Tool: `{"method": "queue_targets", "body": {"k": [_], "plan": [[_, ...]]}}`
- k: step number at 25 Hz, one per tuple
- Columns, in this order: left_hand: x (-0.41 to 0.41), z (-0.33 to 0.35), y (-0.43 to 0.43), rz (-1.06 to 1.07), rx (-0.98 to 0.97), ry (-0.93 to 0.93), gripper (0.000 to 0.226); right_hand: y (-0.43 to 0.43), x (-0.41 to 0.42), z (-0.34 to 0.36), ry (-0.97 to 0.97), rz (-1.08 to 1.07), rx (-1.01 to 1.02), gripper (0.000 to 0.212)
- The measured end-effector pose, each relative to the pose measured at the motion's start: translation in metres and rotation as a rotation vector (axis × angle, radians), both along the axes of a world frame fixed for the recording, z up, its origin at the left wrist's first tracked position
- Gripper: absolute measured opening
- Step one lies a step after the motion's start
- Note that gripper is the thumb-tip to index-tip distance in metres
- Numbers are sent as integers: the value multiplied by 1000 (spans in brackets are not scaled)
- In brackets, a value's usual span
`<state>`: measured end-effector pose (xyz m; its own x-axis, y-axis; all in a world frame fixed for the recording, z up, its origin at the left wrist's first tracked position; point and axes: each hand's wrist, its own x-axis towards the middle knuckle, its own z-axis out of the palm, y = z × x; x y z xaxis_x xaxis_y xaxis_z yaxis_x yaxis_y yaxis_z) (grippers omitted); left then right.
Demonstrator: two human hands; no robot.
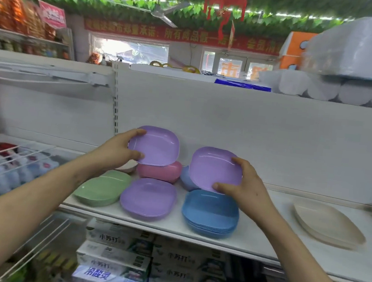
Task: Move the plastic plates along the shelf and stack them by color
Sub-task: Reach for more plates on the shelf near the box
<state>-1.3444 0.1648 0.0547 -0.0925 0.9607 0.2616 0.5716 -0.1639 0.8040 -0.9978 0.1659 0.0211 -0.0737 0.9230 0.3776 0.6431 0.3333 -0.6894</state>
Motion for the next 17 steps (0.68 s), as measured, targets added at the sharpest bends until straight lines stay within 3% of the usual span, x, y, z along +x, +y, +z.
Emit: {"method": "queue_targets", "body": {"k": [9, 14, 17], "plan": [[-65, -11, -2, 16, -16, -111, 56, -32, -117, -23, -277, 55, -97, 97], [-78, -18, -1, -64, -53, -112, 54, -48, -143, -29, -580, -46, -52, 72], [-83, -21, -2, -122, -95, -102, 53, -52, -146, -32, -773, -86, -40, 73]]}}
